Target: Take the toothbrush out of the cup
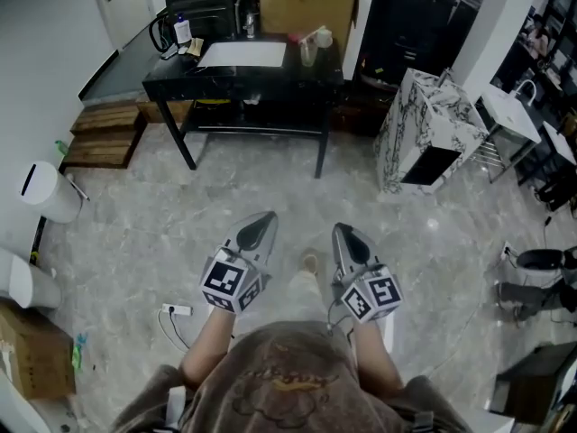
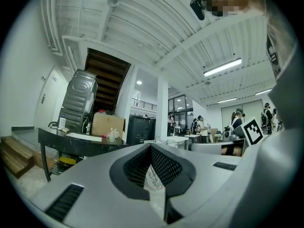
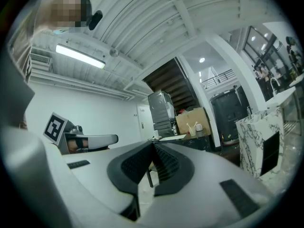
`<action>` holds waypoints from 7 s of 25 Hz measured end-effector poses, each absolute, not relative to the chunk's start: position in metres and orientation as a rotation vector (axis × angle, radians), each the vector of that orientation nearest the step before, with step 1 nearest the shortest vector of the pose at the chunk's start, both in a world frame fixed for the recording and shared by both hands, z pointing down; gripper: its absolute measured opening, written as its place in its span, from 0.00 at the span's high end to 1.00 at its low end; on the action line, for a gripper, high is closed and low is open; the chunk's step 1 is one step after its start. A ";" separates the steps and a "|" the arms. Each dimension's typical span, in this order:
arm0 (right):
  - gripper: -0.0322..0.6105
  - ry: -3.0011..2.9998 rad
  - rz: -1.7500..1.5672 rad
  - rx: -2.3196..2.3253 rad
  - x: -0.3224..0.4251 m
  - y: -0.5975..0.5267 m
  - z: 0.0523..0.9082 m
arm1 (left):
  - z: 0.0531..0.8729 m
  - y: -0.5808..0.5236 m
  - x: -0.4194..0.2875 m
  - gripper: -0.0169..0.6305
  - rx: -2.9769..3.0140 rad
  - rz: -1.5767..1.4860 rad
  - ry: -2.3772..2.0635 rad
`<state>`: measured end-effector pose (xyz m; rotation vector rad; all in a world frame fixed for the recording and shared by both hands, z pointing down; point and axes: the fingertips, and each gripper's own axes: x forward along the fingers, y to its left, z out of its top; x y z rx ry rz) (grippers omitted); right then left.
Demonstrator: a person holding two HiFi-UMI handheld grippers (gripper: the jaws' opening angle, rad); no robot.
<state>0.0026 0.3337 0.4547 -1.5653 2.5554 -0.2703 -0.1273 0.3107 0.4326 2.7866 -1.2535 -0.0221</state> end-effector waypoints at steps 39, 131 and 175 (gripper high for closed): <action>0.94 2.690 -0.361 -1.360 0.088 -0.081 0.441 | 0.409 -0.097 -0.038 0.97 2.709 -0.026 -1.314; 0.67 3.017 -0.071 -1.584 0.005 -0.492 0.512 | 0.462 -0.375 -0.047 0.97 2.627 0.085 -1.197; 0.91 2.876 0.154 -1.670 0.050 -0.496 0.413 | 0.471 -0.366 -0.027 0.97 2.646 0.054 -1.105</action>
